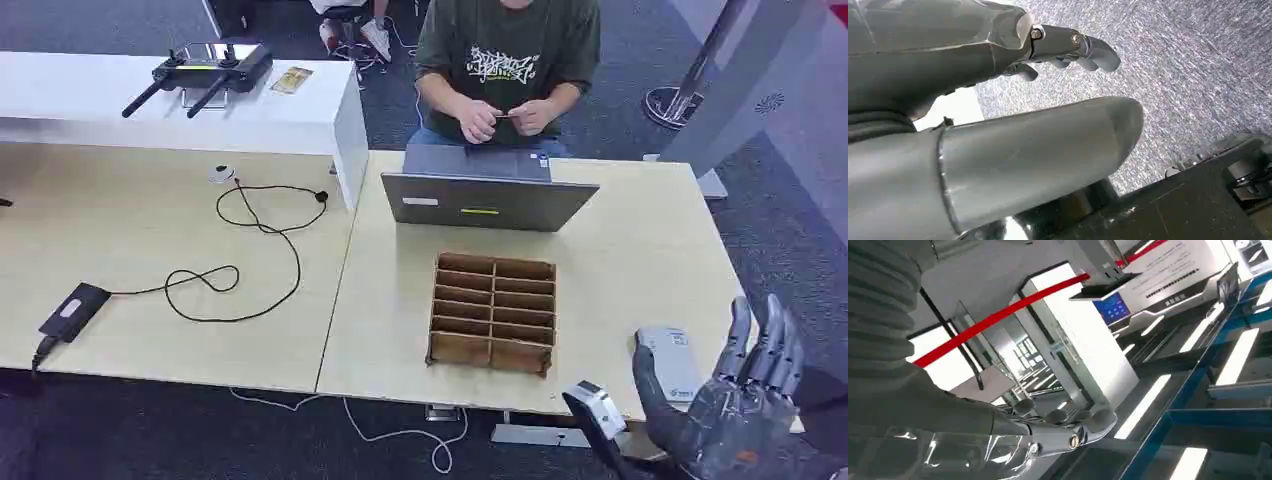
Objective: Pass the card to the sensor for recognition and then transmit it.
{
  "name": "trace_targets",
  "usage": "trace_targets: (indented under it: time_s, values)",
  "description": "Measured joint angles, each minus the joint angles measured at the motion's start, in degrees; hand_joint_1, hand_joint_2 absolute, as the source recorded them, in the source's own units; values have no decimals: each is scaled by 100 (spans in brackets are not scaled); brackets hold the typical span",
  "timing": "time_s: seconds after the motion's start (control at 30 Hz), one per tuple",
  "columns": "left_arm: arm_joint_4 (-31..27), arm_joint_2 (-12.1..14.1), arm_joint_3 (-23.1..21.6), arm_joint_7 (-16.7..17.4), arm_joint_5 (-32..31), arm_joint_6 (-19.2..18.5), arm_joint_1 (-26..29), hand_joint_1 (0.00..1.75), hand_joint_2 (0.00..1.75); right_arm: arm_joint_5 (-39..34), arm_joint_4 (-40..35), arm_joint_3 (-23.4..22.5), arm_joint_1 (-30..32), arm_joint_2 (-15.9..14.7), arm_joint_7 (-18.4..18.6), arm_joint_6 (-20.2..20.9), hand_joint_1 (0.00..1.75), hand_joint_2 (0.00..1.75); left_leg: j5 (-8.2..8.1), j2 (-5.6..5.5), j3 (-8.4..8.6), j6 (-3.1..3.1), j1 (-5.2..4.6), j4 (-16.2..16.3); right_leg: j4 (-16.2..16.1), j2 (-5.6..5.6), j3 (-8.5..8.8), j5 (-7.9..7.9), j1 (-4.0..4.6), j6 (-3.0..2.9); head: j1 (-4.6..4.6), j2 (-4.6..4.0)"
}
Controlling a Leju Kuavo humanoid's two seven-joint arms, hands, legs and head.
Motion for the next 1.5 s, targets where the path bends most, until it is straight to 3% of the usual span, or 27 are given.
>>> trace_targets:
  time_s: [0.43,0.6,0.8,1.0,1.5]
  values:
    - [0,-31,0,44,-133,-74,-16,0,0,24,-142,-111,15,11,15,0,0,175,0,0,1,0,0,0,0,0,0,0,0,0,0,0]
    - [-2,-33,-2,46,-234,-109,-22,0,0,466,-330,-162,10,20,136,0,0,175,0,0,0,0,0,0,0,0,0,0,0,0,0,0]
    - [-2,-33,-4,61,-284,-142,-31,0,0,343,-437,-282,-143,18,-229,0,0,175,0,0,-2,0,0,0,1,-1,1,0,0,0,0,0]
    - [-2,-44,-4,61,-321,-153,-60,0,0,373,-202,-411,-731,-70,-487,4,0,175,3,0,-2,2,0,0,1,0,5,6,0,1,2,0]
    - [-2,-50,-7,22,-431,-142,-116,0,0,660,1863,-17,-2818,-372,621,7,0,175,24,2,3,-4,1,0,3,4,2,22,2,-3,0,0]
